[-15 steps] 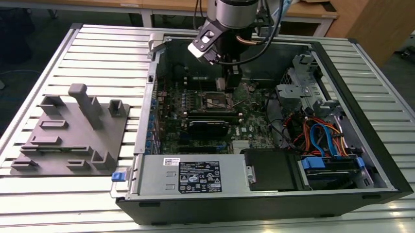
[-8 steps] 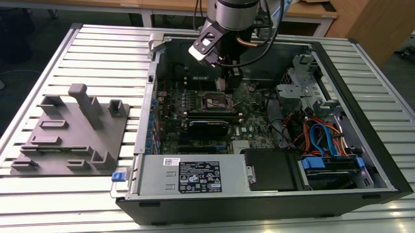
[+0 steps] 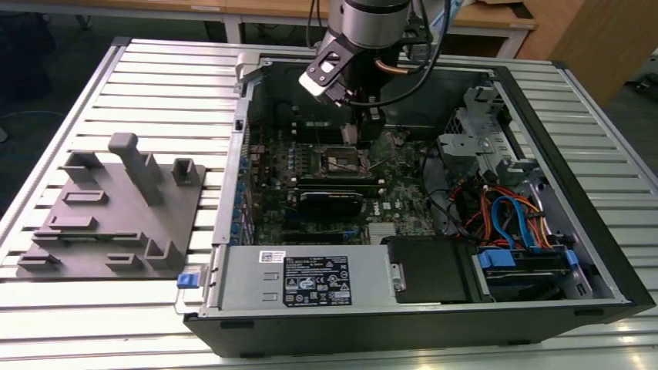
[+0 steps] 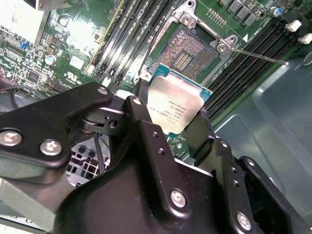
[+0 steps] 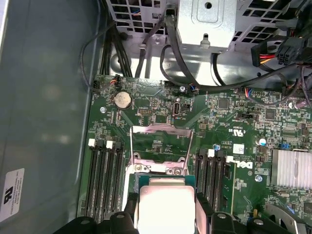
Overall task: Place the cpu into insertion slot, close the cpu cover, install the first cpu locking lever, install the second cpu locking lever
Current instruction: 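Place the cpu into insertion slot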
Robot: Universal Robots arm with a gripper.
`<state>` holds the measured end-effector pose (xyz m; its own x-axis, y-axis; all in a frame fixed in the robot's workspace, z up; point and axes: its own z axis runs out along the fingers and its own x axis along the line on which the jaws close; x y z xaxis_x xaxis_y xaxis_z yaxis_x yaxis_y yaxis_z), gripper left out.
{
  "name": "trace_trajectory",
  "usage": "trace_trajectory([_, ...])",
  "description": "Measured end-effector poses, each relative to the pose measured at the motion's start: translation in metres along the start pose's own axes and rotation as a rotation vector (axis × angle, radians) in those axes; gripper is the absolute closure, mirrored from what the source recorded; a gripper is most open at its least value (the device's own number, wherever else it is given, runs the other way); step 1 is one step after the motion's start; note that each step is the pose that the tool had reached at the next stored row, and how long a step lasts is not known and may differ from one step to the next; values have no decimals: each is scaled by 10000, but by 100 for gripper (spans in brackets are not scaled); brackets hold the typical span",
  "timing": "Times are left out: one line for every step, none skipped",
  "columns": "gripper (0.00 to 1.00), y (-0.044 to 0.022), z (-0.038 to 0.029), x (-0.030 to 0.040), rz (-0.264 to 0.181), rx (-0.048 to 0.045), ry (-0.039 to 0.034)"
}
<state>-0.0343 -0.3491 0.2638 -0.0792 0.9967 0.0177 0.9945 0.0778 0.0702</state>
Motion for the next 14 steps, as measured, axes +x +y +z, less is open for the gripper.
trace_trajectory([46,0,0,0,0,0,0])
trace_trajectory([46,0,0,0,-4,0,1])
trace_trajectory([46,0,1,0,-20,0,2])
trace_trajectory([46,0,4,0,-71,0,8])
trace_trajectory([46,-1,8,0,-147,0,15])
trace_trajectory([46,-1,13,0,-186,0,17])
trace_trajectory([46,-1,18,0,-191,2,16])
trace_trajectory([46,-1,25,2,-193,2,17])
trace_trajectory([46,-2,33,4,-193,2,17])
trace_trajectory([46,-2,40,7,-192,3,15])
trace_trajectory([46,-3,48,9,-191,3,16])
trace_trajectory([46,-3,57,10,-191,2,17])
trace_trajectory([46,-4,62,11,-192,3,16])
trace_trajectory([46,-5,68,12,-192,4,14])
